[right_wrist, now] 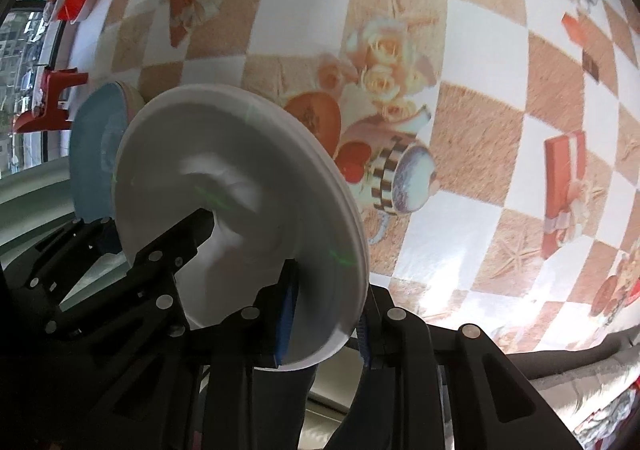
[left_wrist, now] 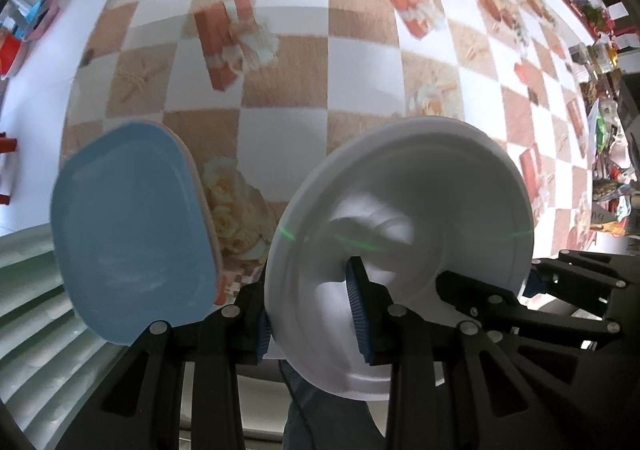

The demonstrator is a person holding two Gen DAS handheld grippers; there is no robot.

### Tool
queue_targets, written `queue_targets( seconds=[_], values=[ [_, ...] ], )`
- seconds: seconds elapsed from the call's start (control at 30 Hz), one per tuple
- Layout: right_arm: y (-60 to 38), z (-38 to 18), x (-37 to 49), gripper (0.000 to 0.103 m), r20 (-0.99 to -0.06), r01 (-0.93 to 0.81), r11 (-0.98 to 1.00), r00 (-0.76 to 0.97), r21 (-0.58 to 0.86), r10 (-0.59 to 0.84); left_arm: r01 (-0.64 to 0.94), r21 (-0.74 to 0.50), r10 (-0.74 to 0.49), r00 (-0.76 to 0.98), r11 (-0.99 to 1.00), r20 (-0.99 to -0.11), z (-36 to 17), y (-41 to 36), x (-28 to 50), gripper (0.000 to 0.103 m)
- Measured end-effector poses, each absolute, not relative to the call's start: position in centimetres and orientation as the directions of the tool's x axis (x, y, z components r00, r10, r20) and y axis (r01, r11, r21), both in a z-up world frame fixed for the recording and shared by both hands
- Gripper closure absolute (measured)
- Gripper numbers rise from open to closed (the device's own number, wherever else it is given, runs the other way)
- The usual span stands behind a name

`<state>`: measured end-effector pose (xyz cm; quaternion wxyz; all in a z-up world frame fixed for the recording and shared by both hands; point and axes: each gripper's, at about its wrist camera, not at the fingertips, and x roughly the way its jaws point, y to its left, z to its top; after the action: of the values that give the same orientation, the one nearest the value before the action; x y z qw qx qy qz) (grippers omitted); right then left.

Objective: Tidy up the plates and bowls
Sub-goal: 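Carry the white stack with both grippers over the blue plate stack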

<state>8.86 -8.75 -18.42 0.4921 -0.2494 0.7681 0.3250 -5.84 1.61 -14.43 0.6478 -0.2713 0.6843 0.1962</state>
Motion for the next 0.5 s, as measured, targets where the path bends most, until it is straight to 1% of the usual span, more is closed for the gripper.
queue_targets(
  seconds=[0.2, 0.4, 0.5],
  values=[
    [-7.6, -16.1, 9.2, 0.074, -0.934, -0.720, 0.646, -0.357, 0.254, -0.031, -0.661, -0.087, -0.083, 0.037, 0.746, -0.996, -11.9, 3.1, -6.7, 0.068],
    [-5.7, -14.4, 8.8, 0.074, -0.945, -0.749, 0.614, -0.326, 0.249, -0.014, -0.703, -0.089, -0.068, 0.058, 0.706, -0.996, -10.7, 4.9, -8.6, 0.067],
    [-4.7, -14.1, 8.3, 0.075, -0.947, -0.763, 0.596, -0.320, 0.251, -0.011, -0.721, -0.085, -0.055, 0.065, 0.688, -0.996, -11.0, 6.1, -10.0, 0.067]
  ],
)
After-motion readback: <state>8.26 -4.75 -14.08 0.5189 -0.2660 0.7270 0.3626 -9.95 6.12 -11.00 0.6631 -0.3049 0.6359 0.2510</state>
